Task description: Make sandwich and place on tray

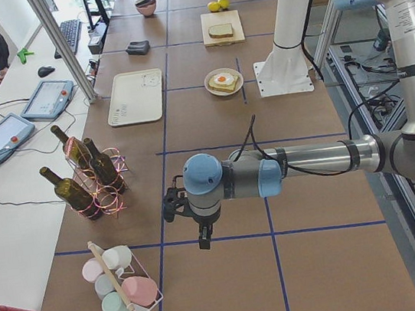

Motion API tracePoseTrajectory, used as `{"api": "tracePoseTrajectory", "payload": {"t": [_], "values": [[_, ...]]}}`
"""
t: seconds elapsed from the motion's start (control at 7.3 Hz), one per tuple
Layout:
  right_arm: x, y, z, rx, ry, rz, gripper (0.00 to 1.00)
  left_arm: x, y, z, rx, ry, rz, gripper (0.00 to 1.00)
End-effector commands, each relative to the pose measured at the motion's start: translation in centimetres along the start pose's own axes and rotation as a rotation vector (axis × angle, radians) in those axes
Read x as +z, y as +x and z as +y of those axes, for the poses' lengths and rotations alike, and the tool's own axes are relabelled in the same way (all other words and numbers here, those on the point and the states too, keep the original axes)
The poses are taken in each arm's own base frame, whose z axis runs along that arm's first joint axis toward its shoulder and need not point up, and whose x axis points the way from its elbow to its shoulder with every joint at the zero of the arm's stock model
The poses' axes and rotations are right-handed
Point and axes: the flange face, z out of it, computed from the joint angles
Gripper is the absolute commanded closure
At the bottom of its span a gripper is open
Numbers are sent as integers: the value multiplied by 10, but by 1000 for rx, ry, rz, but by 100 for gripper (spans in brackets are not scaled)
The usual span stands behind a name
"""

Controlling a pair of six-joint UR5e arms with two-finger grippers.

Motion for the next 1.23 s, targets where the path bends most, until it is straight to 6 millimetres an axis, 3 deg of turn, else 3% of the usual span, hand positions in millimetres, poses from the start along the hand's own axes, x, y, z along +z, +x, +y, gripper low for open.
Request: {"api": "tracePoseTrajectory", "payload": {"t": [0.0,0.27,0.55,0.68,0.82,0.96,1.1], "values": [[0,0,0,0,0,1,0,-2,2,0,3,3,0,0],[-3,-3,-6,-10,10,5,0,-2,2,1,3,3,0,0],[-9,-9,-26,-17,30,-10,0,-4,1,2,16,7,-36,0],[-2,-7,-16,-8,17,-63,0,-3,0,3,14,5,-36,0],[-6,-17,-22,-52,48,-92,0,-3,0,3,13,3,-36,0],[-7,-41,-33,-80,104,-106,0,-4,0,3,12,5,-35,0],[7,-77,-43,-73,124,-138,0,-3,0,4,11,4,-33,0]]}}
